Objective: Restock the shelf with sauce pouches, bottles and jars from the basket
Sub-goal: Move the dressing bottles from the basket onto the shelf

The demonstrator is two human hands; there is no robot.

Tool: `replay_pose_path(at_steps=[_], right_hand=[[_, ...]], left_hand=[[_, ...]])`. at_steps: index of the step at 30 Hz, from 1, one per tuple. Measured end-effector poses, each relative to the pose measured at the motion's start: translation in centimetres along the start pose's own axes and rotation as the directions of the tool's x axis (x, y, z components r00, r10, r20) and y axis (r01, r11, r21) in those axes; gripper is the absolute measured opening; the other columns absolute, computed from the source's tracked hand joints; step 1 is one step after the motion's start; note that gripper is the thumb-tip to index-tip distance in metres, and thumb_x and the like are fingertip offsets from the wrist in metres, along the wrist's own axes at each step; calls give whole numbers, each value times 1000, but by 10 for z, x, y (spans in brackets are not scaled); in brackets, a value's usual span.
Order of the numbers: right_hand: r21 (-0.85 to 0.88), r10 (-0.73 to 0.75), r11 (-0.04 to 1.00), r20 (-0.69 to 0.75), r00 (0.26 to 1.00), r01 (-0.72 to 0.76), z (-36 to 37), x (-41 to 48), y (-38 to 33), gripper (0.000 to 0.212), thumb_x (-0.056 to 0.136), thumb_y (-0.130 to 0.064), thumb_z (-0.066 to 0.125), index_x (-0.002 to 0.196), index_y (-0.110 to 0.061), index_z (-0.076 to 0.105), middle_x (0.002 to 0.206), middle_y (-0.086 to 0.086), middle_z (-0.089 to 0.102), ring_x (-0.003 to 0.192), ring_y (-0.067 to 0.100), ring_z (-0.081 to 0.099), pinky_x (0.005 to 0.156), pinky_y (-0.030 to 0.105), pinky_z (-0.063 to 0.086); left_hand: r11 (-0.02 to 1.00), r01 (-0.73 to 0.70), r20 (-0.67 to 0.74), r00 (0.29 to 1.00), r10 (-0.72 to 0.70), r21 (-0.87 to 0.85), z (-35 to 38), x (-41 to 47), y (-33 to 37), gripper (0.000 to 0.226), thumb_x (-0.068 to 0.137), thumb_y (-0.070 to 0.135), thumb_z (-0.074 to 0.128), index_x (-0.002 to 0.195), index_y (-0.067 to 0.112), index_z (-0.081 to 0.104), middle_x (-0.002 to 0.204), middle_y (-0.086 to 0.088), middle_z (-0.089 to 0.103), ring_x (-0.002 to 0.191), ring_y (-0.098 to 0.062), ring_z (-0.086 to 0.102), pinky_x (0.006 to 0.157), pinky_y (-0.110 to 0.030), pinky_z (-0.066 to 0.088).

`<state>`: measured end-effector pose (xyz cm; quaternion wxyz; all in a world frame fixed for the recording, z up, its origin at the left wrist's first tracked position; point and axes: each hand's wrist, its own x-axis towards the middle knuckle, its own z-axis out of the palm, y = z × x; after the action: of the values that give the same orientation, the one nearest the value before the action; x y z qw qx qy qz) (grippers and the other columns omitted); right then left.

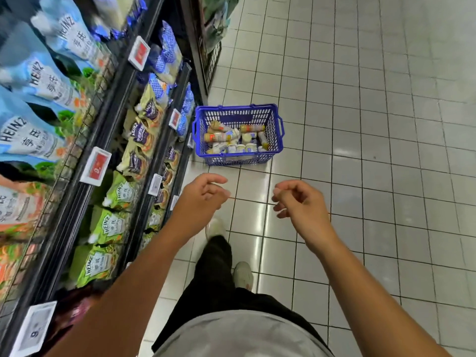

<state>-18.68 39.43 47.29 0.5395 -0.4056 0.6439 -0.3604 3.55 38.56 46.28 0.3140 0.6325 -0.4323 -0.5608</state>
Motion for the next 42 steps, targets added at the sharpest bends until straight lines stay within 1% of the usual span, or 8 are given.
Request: replay_pose_path(at_steps=[4, 9, 14, 19, 30, 38, 40, 42], right_hand=[[-11, 23, 1000, -13, 1000, -23, 16, 49, -10, 8, 92, -10, 65, 91, -17, 69, 73, -6, 72, 61, 6, 66, 57, 21, 54], [-8, 69, 998, -45, 997, -70, 39, 115, -31, 7, 92, -11, 64, 93, -15, 69, 73, -5, 71, 61, 6, 66, 58, 20, 55], [7, 97, 995, -42, 994, -97, 62, 177, -53, 6, 93, -12, 63, 91, -16, 68, 75, -5, 70, 63, 7, 65, 59, 21, 54], [12, 121, 993, -60, 991, -121, 72, 232, -66, 11, 93, -10, 62, 87, -18, 68, 72, -8, 70, 60, 6, 63, 57, 22, 54], [-42, 202, 978, -65, 977, -205, 50, 364, -64, 10, 93, -10, 62, 88, -16, 68, 73, -6, 70, 59, 6, 64, 54, 21, 53], [-151, 290, 948, 47, 956, -281, 33, 489, -16, 7, 94, -14, 63, 92, -9, 66, 73, -12, 72, 64, 6, 69, 55, 23, 57], [-172, 315, 939, 72, 946, -300, 29, 519, 3, 8, 95, -17, 63, 90, -11, 66, 72, -15, 72, 64, 3, 69, 54, 21, 55], [-193, 337, 929, 92, 937, -315, 29, 548, 22, 12, 95, -18, 63, 84, -17, 65, 68, -14, 71, 59, 0, 67, 52, 17, 52]], left_hand=[[999, 21, -3, 1000, -21, -45, -16, 52, 3, 19, 90, 12, 68, 105, 24, 64, 82, -3, 73, 83, -14, 70, 79, -33, 59], [995, 56, 26, 998, -54, -79, -36, 129, 16, 24, 88, 7, 68, 103, 26, 65, 81, 6, 71, 84, -11, 68, 76, -30, 59], [998, 50, 4, 999, -50, -40, -64, 201, 37, 27, 89, 13, 70, 105, 34, 64, 102, 8, 69, 88, -10, 69, 75, -29, 59], [997, 57, -32, 998, -59, -52, -80, 259, 58, 28, 91, 12, 68, 103, 36, 63, 106, 0, 68, 90, -19, 69, 78, -35, 59], [984, 181, 13, 983, -181, 2, -62, 370, 56, 22, 92, 22, 66, 103, 40, 63, 88, 17, 73, 85, -8, 72, 76, -28, 59], [948, 318, -40, 948, -317, 32, -35, 470, 22, 19, 91, 19, 69, 103, 33, 64, 82, 4, 72, 65, -1, 67, 57, -18, 54], [927, 375, -112, 922, -371, 20, -36, 504, 3, 22, 85, 23, 73, 104, 29, 66, 78, 5, 70, 60, 0, 66, 57, -20, 55], [904, 426, -190, 891, -412, 39, -39, 539, -18, 38, 63, 38, 77, 99, 32, 67, 70, 8, 70, 59, -2, 67, 59, -26, 56]])
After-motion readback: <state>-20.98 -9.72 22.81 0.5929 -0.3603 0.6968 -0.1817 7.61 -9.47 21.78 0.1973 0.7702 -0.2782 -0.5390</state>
